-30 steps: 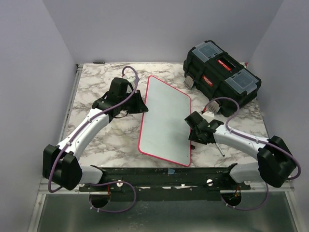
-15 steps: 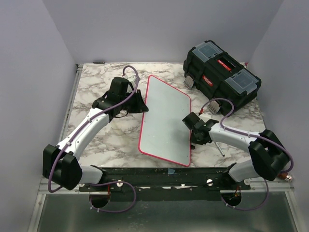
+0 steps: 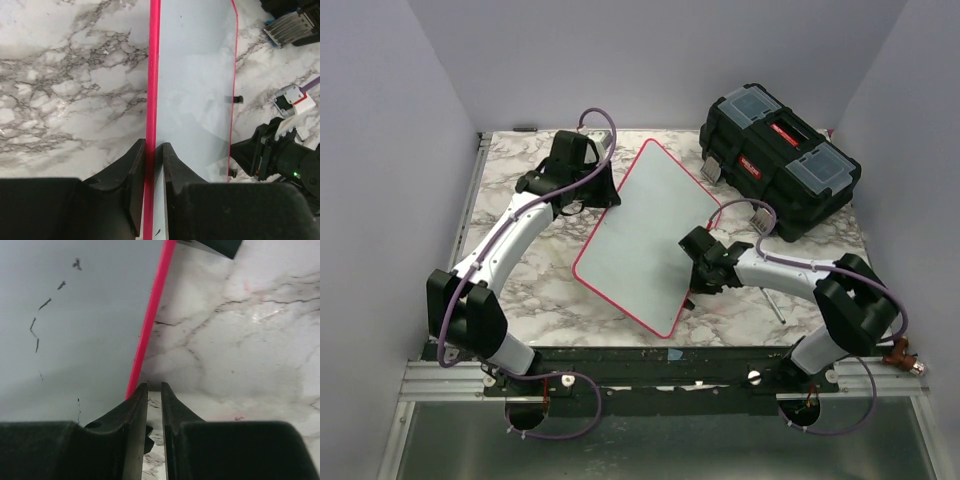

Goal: Write a sentence on the whiteboard
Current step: Move the whiteboard to the center of the board.

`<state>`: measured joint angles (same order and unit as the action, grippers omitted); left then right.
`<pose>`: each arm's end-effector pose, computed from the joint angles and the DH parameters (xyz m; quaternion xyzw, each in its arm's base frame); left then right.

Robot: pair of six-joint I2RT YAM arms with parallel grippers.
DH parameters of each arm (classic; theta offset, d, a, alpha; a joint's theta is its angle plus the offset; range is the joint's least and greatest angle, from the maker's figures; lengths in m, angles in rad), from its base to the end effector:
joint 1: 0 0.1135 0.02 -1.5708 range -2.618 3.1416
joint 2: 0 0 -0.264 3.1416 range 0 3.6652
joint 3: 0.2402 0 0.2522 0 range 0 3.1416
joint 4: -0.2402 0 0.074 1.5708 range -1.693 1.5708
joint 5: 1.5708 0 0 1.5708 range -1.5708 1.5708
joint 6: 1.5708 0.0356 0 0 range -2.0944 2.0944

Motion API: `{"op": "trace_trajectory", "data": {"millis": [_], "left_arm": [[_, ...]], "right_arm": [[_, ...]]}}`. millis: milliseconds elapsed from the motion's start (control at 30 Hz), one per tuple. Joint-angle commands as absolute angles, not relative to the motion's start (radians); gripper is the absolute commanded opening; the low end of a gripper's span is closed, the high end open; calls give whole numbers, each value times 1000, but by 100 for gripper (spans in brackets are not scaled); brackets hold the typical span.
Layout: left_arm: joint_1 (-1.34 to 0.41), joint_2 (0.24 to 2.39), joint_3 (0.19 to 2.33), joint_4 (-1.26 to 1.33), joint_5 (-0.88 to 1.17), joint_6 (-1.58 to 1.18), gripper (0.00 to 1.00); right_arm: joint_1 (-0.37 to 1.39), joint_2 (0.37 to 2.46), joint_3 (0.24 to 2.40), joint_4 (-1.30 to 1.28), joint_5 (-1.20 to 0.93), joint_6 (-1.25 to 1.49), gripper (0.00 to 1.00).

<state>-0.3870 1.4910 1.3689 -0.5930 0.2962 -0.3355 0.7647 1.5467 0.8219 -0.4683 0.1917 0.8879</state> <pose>0.3026 -0.1345 0.3355 0.0844 0.8980 -0.2706 0.3364 0.2046 0.1869 0.1587 0.0781 0.9748 0.0737 0.1958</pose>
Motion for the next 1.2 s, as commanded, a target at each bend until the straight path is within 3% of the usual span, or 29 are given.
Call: {"op": "trace_trajectory", "data": {"millis": [0, 800, 967, 1167], "left_arm": [[-370, 1580, 1443, -662, 345, -237, 0], [-281, 1939, 1937, -869, 441, -77, 0], [-277, 1931, 1893, -839, 420, -75, 0], [-275, 1887, 1807, -754, 423, -81, 7]], "right_arm": [[823, 1662, 871, -334, 72, 935, 21], [865, 1971, 1242, -284, 7, 954, 21], [865, 1923, 1194, -345, 85, 943, 21], [865, 1826, 1117, -395, 127, 894, 26]]}}
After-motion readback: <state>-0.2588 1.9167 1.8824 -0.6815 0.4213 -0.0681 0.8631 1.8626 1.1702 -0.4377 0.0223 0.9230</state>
